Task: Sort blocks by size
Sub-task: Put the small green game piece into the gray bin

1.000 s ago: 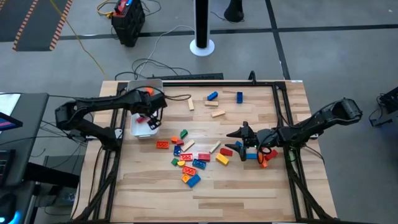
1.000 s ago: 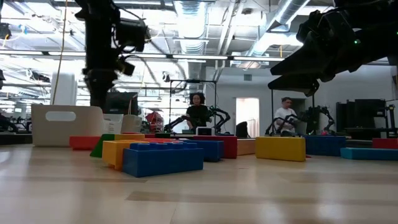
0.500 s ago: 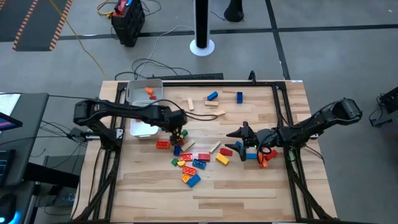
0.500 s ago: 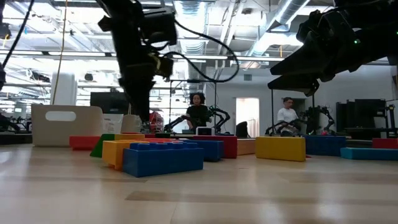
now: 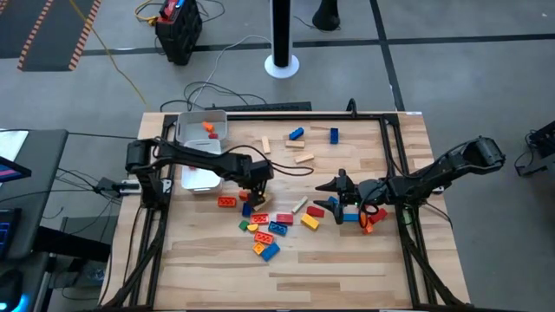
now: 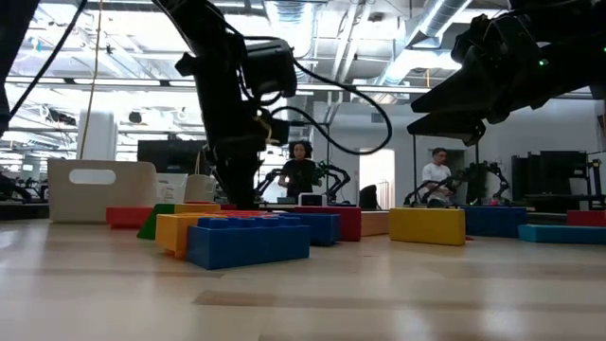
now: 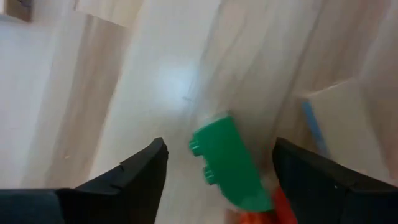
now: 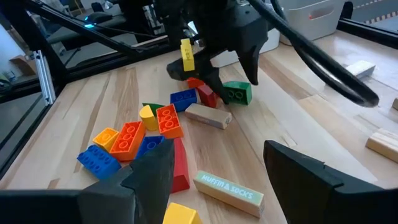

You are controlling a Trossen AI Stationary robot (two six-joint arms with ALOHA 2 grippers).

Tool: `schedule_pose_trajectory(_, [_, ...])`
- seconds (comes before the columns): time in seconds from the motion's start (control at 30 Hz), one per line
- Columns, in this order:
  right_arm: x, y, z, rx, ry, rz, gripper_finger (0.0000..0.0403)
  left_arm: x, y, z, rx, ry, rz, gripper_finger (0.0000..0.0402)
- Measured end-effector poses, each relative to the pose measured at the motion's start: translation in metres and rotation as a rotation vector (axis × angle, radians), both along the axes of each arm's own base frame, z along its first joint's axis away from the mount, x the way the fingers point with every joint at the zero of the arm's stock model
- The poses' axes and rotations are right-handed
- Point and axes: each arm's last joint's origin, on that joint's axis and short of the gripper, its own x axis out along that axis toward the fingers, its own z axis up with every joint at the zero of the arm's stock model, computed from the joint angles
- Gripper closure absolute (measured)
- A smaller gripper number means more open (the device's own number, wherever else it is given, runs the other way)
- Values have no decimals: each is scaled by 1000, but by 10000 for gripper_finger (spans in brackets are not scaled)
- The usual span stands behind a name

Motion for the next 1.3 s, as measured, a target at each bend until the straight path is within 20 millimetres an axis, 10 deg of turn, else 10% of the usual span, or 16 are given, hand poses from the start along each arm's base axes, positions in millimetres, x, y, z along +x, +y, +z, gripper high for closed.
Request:
schedule_pose_trajectory(0.33, [0,0,0,-2,1,0,129,-4,10,2,71,54,-78,332])
schedule_pose_trajectory(0.67, [0,0,-1,-3,9,0,129,-29,42,42,94,-9,-22,332])
schedule_pose_trajectory(1.0, [0,0,-1,-3,8,0,129,-96,96,107,383,-9,242,332])
schedule_pose_trajectory(1.3, [0,0,0,-2,4,0,129,-145,143,95,439,148,480,255])
